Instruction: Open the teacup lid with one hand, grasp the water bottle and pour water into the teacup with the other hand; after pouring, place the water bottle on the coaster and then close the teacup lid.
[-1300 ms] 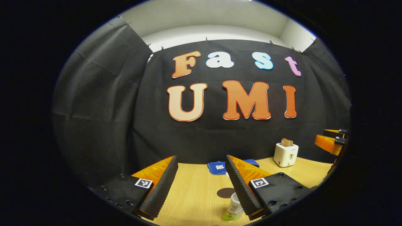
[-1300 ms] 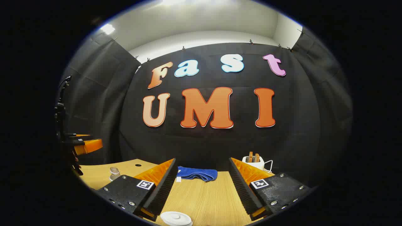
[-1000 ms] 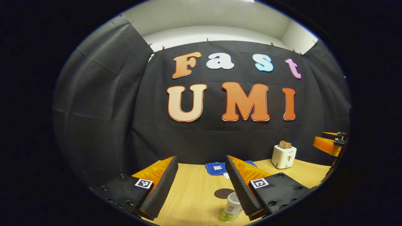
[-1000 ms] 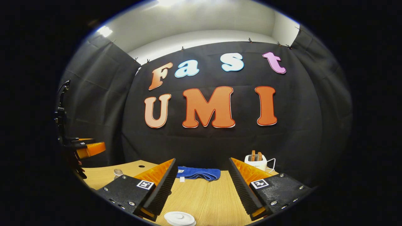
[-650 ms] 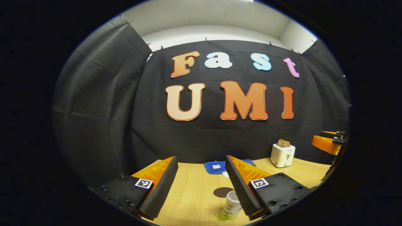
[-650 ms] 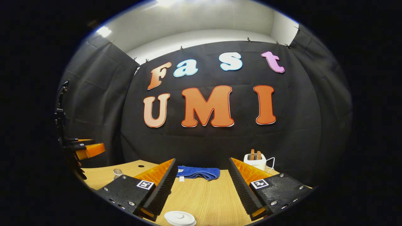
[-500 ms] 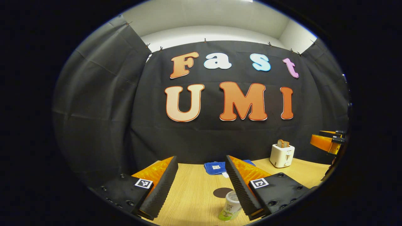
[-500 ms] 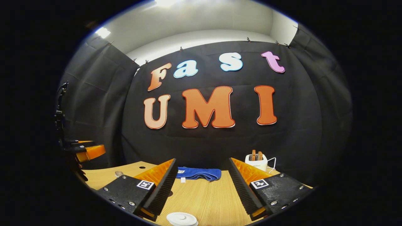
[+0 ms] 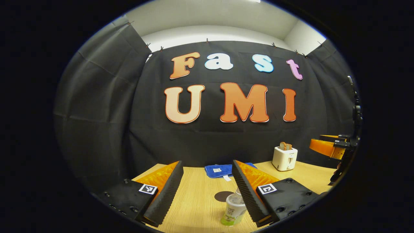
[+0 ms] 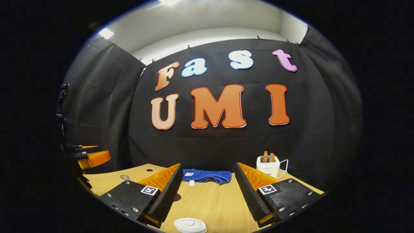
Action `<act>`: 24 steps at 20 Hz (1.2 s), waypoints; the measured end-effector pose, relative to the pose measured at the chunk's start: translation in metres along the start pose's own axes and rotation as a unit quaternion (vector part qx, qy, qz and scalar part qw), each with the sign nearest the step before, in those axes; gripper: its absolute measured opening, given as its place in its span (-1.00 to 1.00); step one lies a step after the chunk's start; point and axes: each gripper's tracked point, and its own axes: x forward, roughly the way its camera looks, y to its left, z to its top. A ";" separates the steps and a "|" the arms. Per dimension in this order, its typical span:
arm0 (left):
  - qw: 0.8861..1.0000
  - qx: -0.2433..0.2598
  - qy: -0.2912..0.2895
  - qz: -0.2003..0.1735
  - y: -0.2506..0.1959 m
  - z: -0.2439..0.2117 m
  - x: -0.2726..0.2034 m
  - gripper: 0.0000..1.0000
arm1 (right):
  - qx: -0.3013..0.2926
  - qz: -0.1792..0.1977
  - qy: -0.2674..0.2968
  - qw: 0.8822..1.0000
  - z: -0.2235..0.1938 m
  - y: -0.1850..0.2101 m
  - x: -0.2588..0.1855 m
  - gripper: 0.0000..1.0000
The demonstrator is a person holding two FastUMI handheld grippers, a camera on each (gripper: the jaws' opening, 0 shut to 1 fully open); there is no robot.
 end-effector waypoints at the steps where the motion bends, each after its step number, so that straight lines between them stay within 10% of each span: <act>1: 1.000 0.002 -0.001 -0.005 -0.003 -0.004 -0.002 0.92 | 0.002 0.005 0.002 1.000 -0.003 0.002 -0.001 0.92; 24: 0.993 0.052 0.070 -0.086 -0.066 -0.127 -0.024 0.99 | -0.010 0.092 0.158 0.983 -0.156 0.052 -0.030 0.74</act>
